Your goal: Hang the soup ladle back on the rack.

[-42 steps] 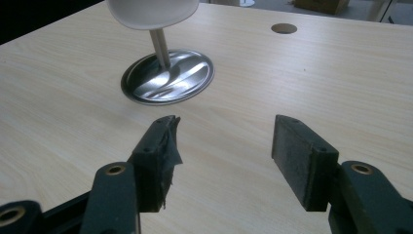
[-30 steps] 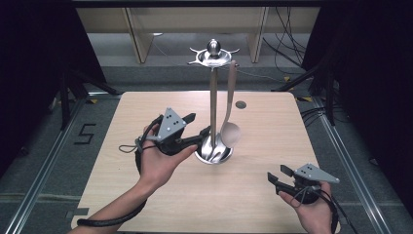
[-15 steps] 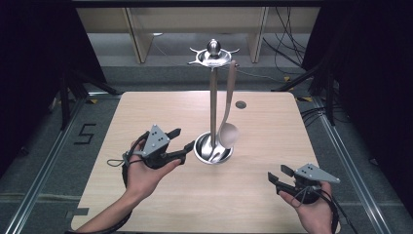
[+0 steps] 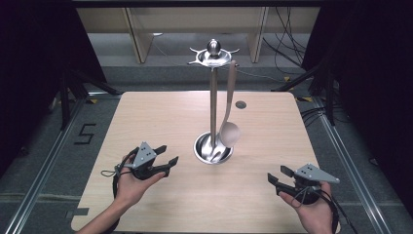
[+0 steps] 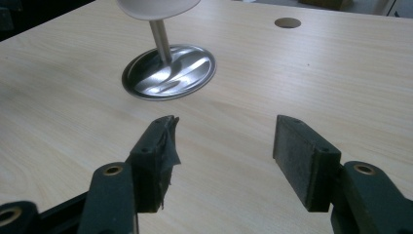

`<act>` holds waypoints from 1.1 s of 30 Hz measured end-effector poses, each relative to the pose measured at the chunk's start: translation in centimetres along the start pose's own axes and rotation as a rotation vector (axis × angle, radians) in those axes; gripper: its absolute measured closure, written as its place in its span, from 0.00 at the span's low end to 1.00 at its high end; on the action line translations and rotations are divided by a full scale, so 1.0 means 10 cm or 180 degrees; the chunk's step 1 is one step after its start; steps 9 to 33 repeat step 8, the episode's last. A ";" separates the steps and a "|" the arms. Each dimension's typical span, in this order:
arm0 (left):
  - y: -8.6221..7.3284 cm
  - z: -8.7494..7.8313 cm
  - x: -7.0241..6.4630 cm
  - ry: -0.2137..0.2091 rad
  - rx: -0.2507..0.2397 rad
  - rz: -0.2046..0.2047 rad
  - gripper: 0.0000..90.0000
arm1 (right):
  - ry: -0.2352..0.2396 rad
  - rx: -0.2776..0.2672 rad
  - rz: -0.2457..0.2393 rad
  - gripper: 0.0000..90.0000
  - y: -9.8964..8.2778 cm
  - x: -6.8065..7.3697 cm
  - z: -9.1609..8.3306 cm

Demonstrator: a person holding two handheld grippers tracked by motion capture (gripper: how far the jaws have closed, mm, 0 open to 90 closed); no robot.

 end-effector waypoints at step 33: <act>-0.09 0.06 0.06 0.0022 0.0092 0.0006 0.44 | -0.0012 -0.0002 0.0060 0.44 0.00 -0.02 0.00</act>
Point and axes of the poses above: each handheld gripper's, and its own axes: z roughly forward along the jaws, y roughly out of its top, x roughly to its left, the point moved 6 cm from there along z, roughly forward along the jaws, and after that the axes turned 2 degrees about -z, right-handed, at the moved point
